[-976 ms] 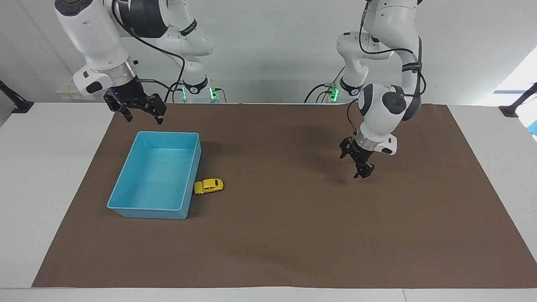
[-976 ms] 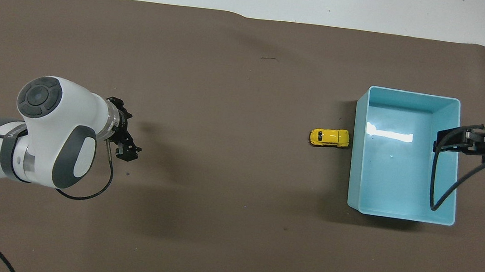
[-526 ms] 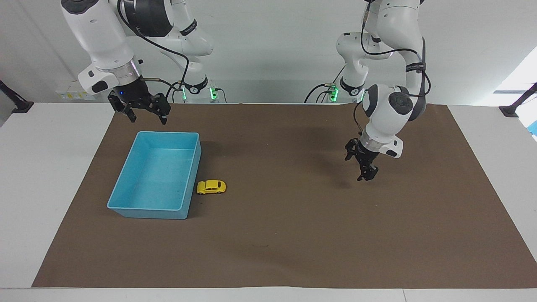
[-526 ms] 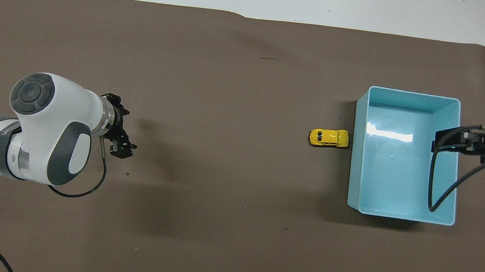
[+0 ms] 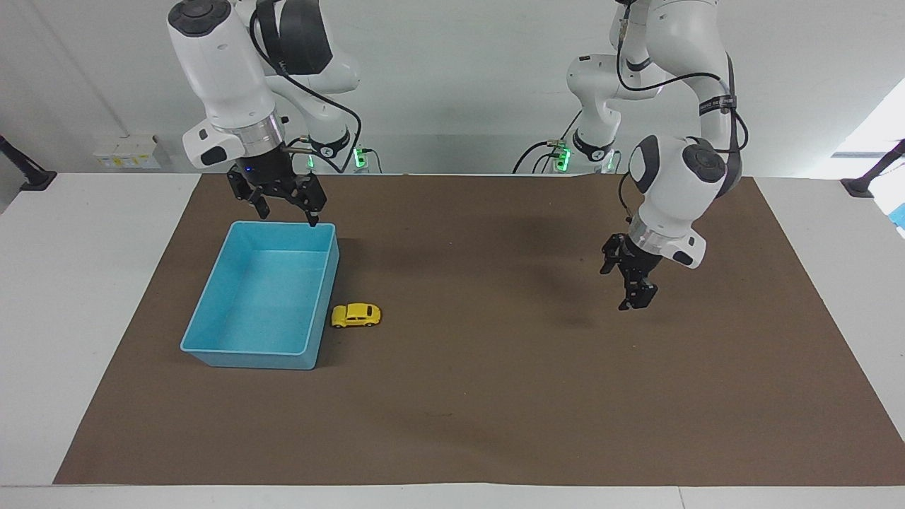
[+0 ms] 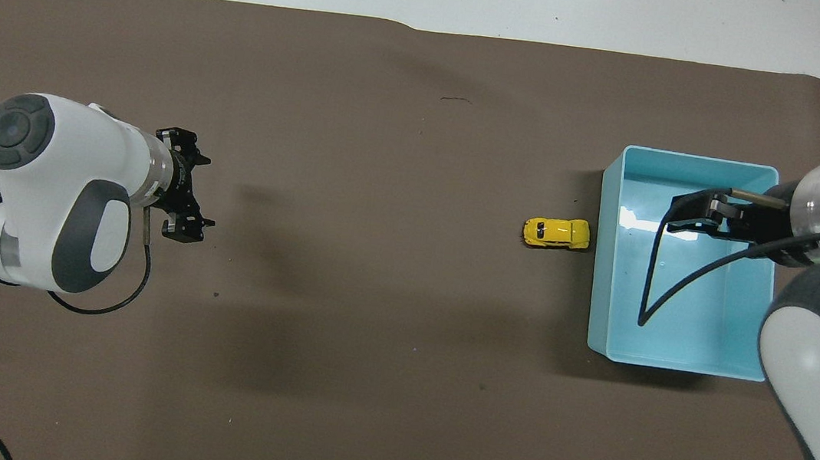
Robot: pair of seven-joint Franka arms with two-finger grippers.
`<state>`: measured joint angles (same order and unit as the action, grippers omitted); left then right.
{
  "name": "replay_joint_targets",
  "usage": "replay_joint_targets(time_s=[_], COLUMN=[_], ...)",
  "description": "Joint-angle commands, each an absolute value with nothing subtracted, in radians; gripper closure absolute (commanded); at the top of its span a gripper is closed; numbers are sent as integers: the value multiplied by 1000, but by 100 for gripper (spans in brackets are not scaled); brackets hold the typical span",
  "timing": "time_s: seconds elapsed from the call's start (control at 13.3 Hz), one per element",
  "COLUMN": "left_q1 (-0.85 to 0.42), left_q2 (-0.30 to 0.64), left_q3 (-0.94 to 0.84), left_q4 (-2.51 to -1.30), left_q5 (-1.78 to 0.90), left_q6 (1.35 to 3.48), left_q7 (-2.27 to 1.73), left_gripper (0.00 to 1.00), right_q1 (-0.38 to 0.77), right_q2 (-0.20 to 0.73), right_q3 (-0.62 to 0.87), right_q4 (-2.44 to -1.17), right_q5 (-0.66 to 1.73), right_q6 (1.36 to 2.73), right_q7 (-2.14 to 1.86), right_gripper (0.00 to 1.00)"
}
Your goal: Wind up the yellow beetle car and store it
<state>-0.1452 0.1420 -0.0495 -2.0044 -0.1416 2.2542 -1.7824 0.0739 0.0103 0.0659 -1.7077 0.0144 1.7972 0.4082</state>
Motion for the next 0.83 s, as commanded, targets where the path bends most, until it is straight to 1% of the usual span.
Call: replay_joint_targets(time_s=[0.0, 0.3, 0.75], left_q1=[-112, -78, -40], left_q2=[143, 135, 135], left_q3=[-60, -60, -58], left_q4=[-1933, -1867, -1770], left_q5=[-129, -129, -127], left_q6=[2168, 2094, 2022], left_q7=[-1705, -1524, -1071], left_gripper=[0, 0, 0], right_q1=[74, 81, 118], right_q2=[32, 61, 110], right_q3=[74, 74, 74], right_q4=[-1718, -1718, -1718], right_q5=[23, 23, 18], right_q6=[1850, 1867, 1879], right_q7=[480, 616, 929], right_gripper=[0, 0, 0])
